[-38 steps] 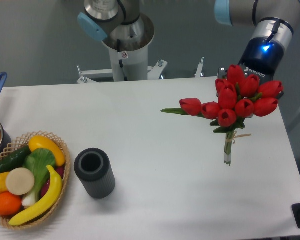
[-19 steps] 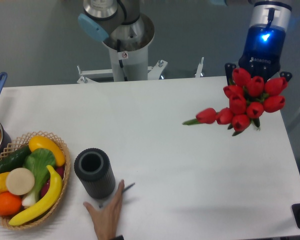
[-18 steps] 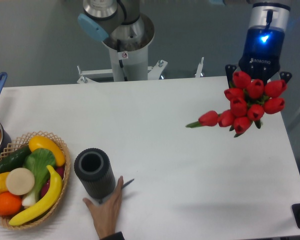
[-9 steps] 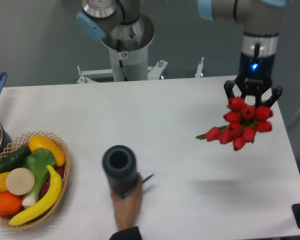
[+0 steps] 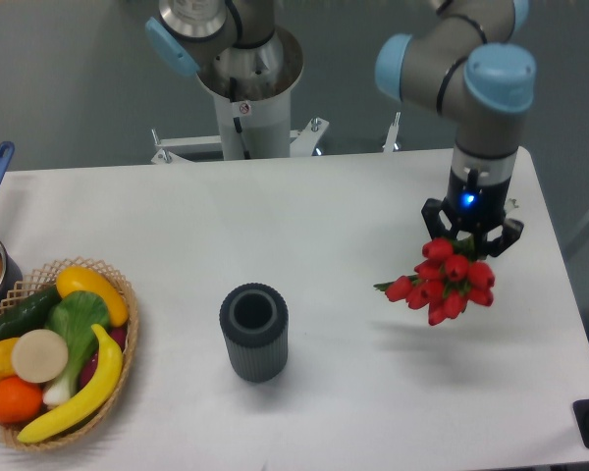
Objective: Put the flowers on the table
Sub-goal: 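Lower the held tulips down onto the table beside the black cup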
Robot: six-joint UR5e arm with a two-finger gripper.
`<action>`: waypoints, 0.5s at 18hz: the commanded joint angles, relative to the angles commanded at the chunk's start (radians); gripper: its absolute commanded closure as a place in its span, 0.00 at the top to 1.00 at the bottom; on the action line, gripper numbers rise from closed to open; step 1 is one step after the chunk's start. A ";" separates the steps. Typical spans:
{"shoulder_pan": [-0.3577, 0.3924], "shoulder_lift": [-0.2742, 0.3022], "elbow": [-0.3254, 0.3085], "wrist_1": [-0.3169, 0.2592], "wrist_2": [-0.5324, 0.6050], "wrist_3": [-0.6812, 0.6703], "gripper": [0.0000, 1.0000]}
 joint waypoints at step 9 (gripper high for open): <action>-0.015 -0.075 -0.025 0.005 0.023 0.028 0.38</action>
